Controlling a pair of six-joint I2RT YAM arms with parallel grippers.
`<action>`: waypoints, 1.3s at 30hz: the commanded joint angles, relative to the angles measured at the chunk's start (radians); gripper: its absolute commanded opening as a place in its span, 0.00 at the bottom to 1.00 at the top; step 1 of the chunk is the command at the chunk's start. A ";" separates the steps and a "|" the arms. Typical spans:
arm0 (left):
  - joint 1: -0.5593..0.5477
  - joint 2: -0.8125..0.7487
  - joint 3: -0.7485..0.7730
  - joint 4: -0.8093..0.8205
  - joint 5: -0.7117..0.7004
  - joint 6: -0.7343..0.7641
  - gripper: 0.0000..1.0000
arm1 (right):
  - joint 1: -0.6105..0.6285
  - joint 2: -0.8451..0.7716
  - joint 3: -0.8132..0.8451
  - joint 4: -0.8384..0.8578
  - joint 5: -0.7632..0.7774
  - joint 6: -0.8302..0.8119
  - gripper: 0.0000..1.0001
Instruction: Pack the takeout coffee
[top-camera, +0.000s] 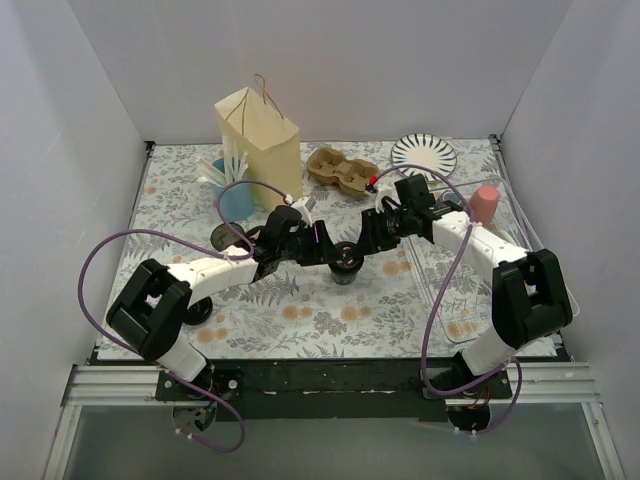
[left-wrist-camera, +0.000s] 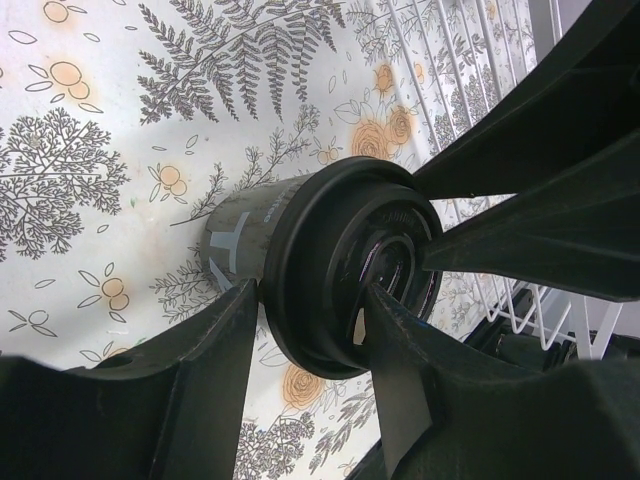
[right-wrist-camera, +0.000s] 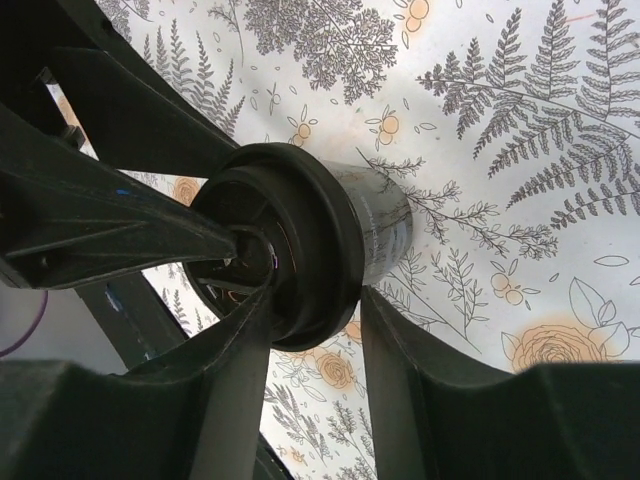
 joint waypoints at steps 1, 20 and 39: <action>0.006 0.059 -0.030 -0.197 -0.097 0.073 0.44 | -0.002 0.033 0.022 0.036 -0.014 -0.016 0.45; 0.032 0.065 -0.034 -0.248 -0.137 0.093 0.44 | -0.005 0.004 -0.336 0.294 -0.007 0.182 0.37; 0.042 0.131 0.053 -0.325 -0.117 0.194 0.46 | -0.086 -0.083 0.016 0.069 0.078 0.115 0.43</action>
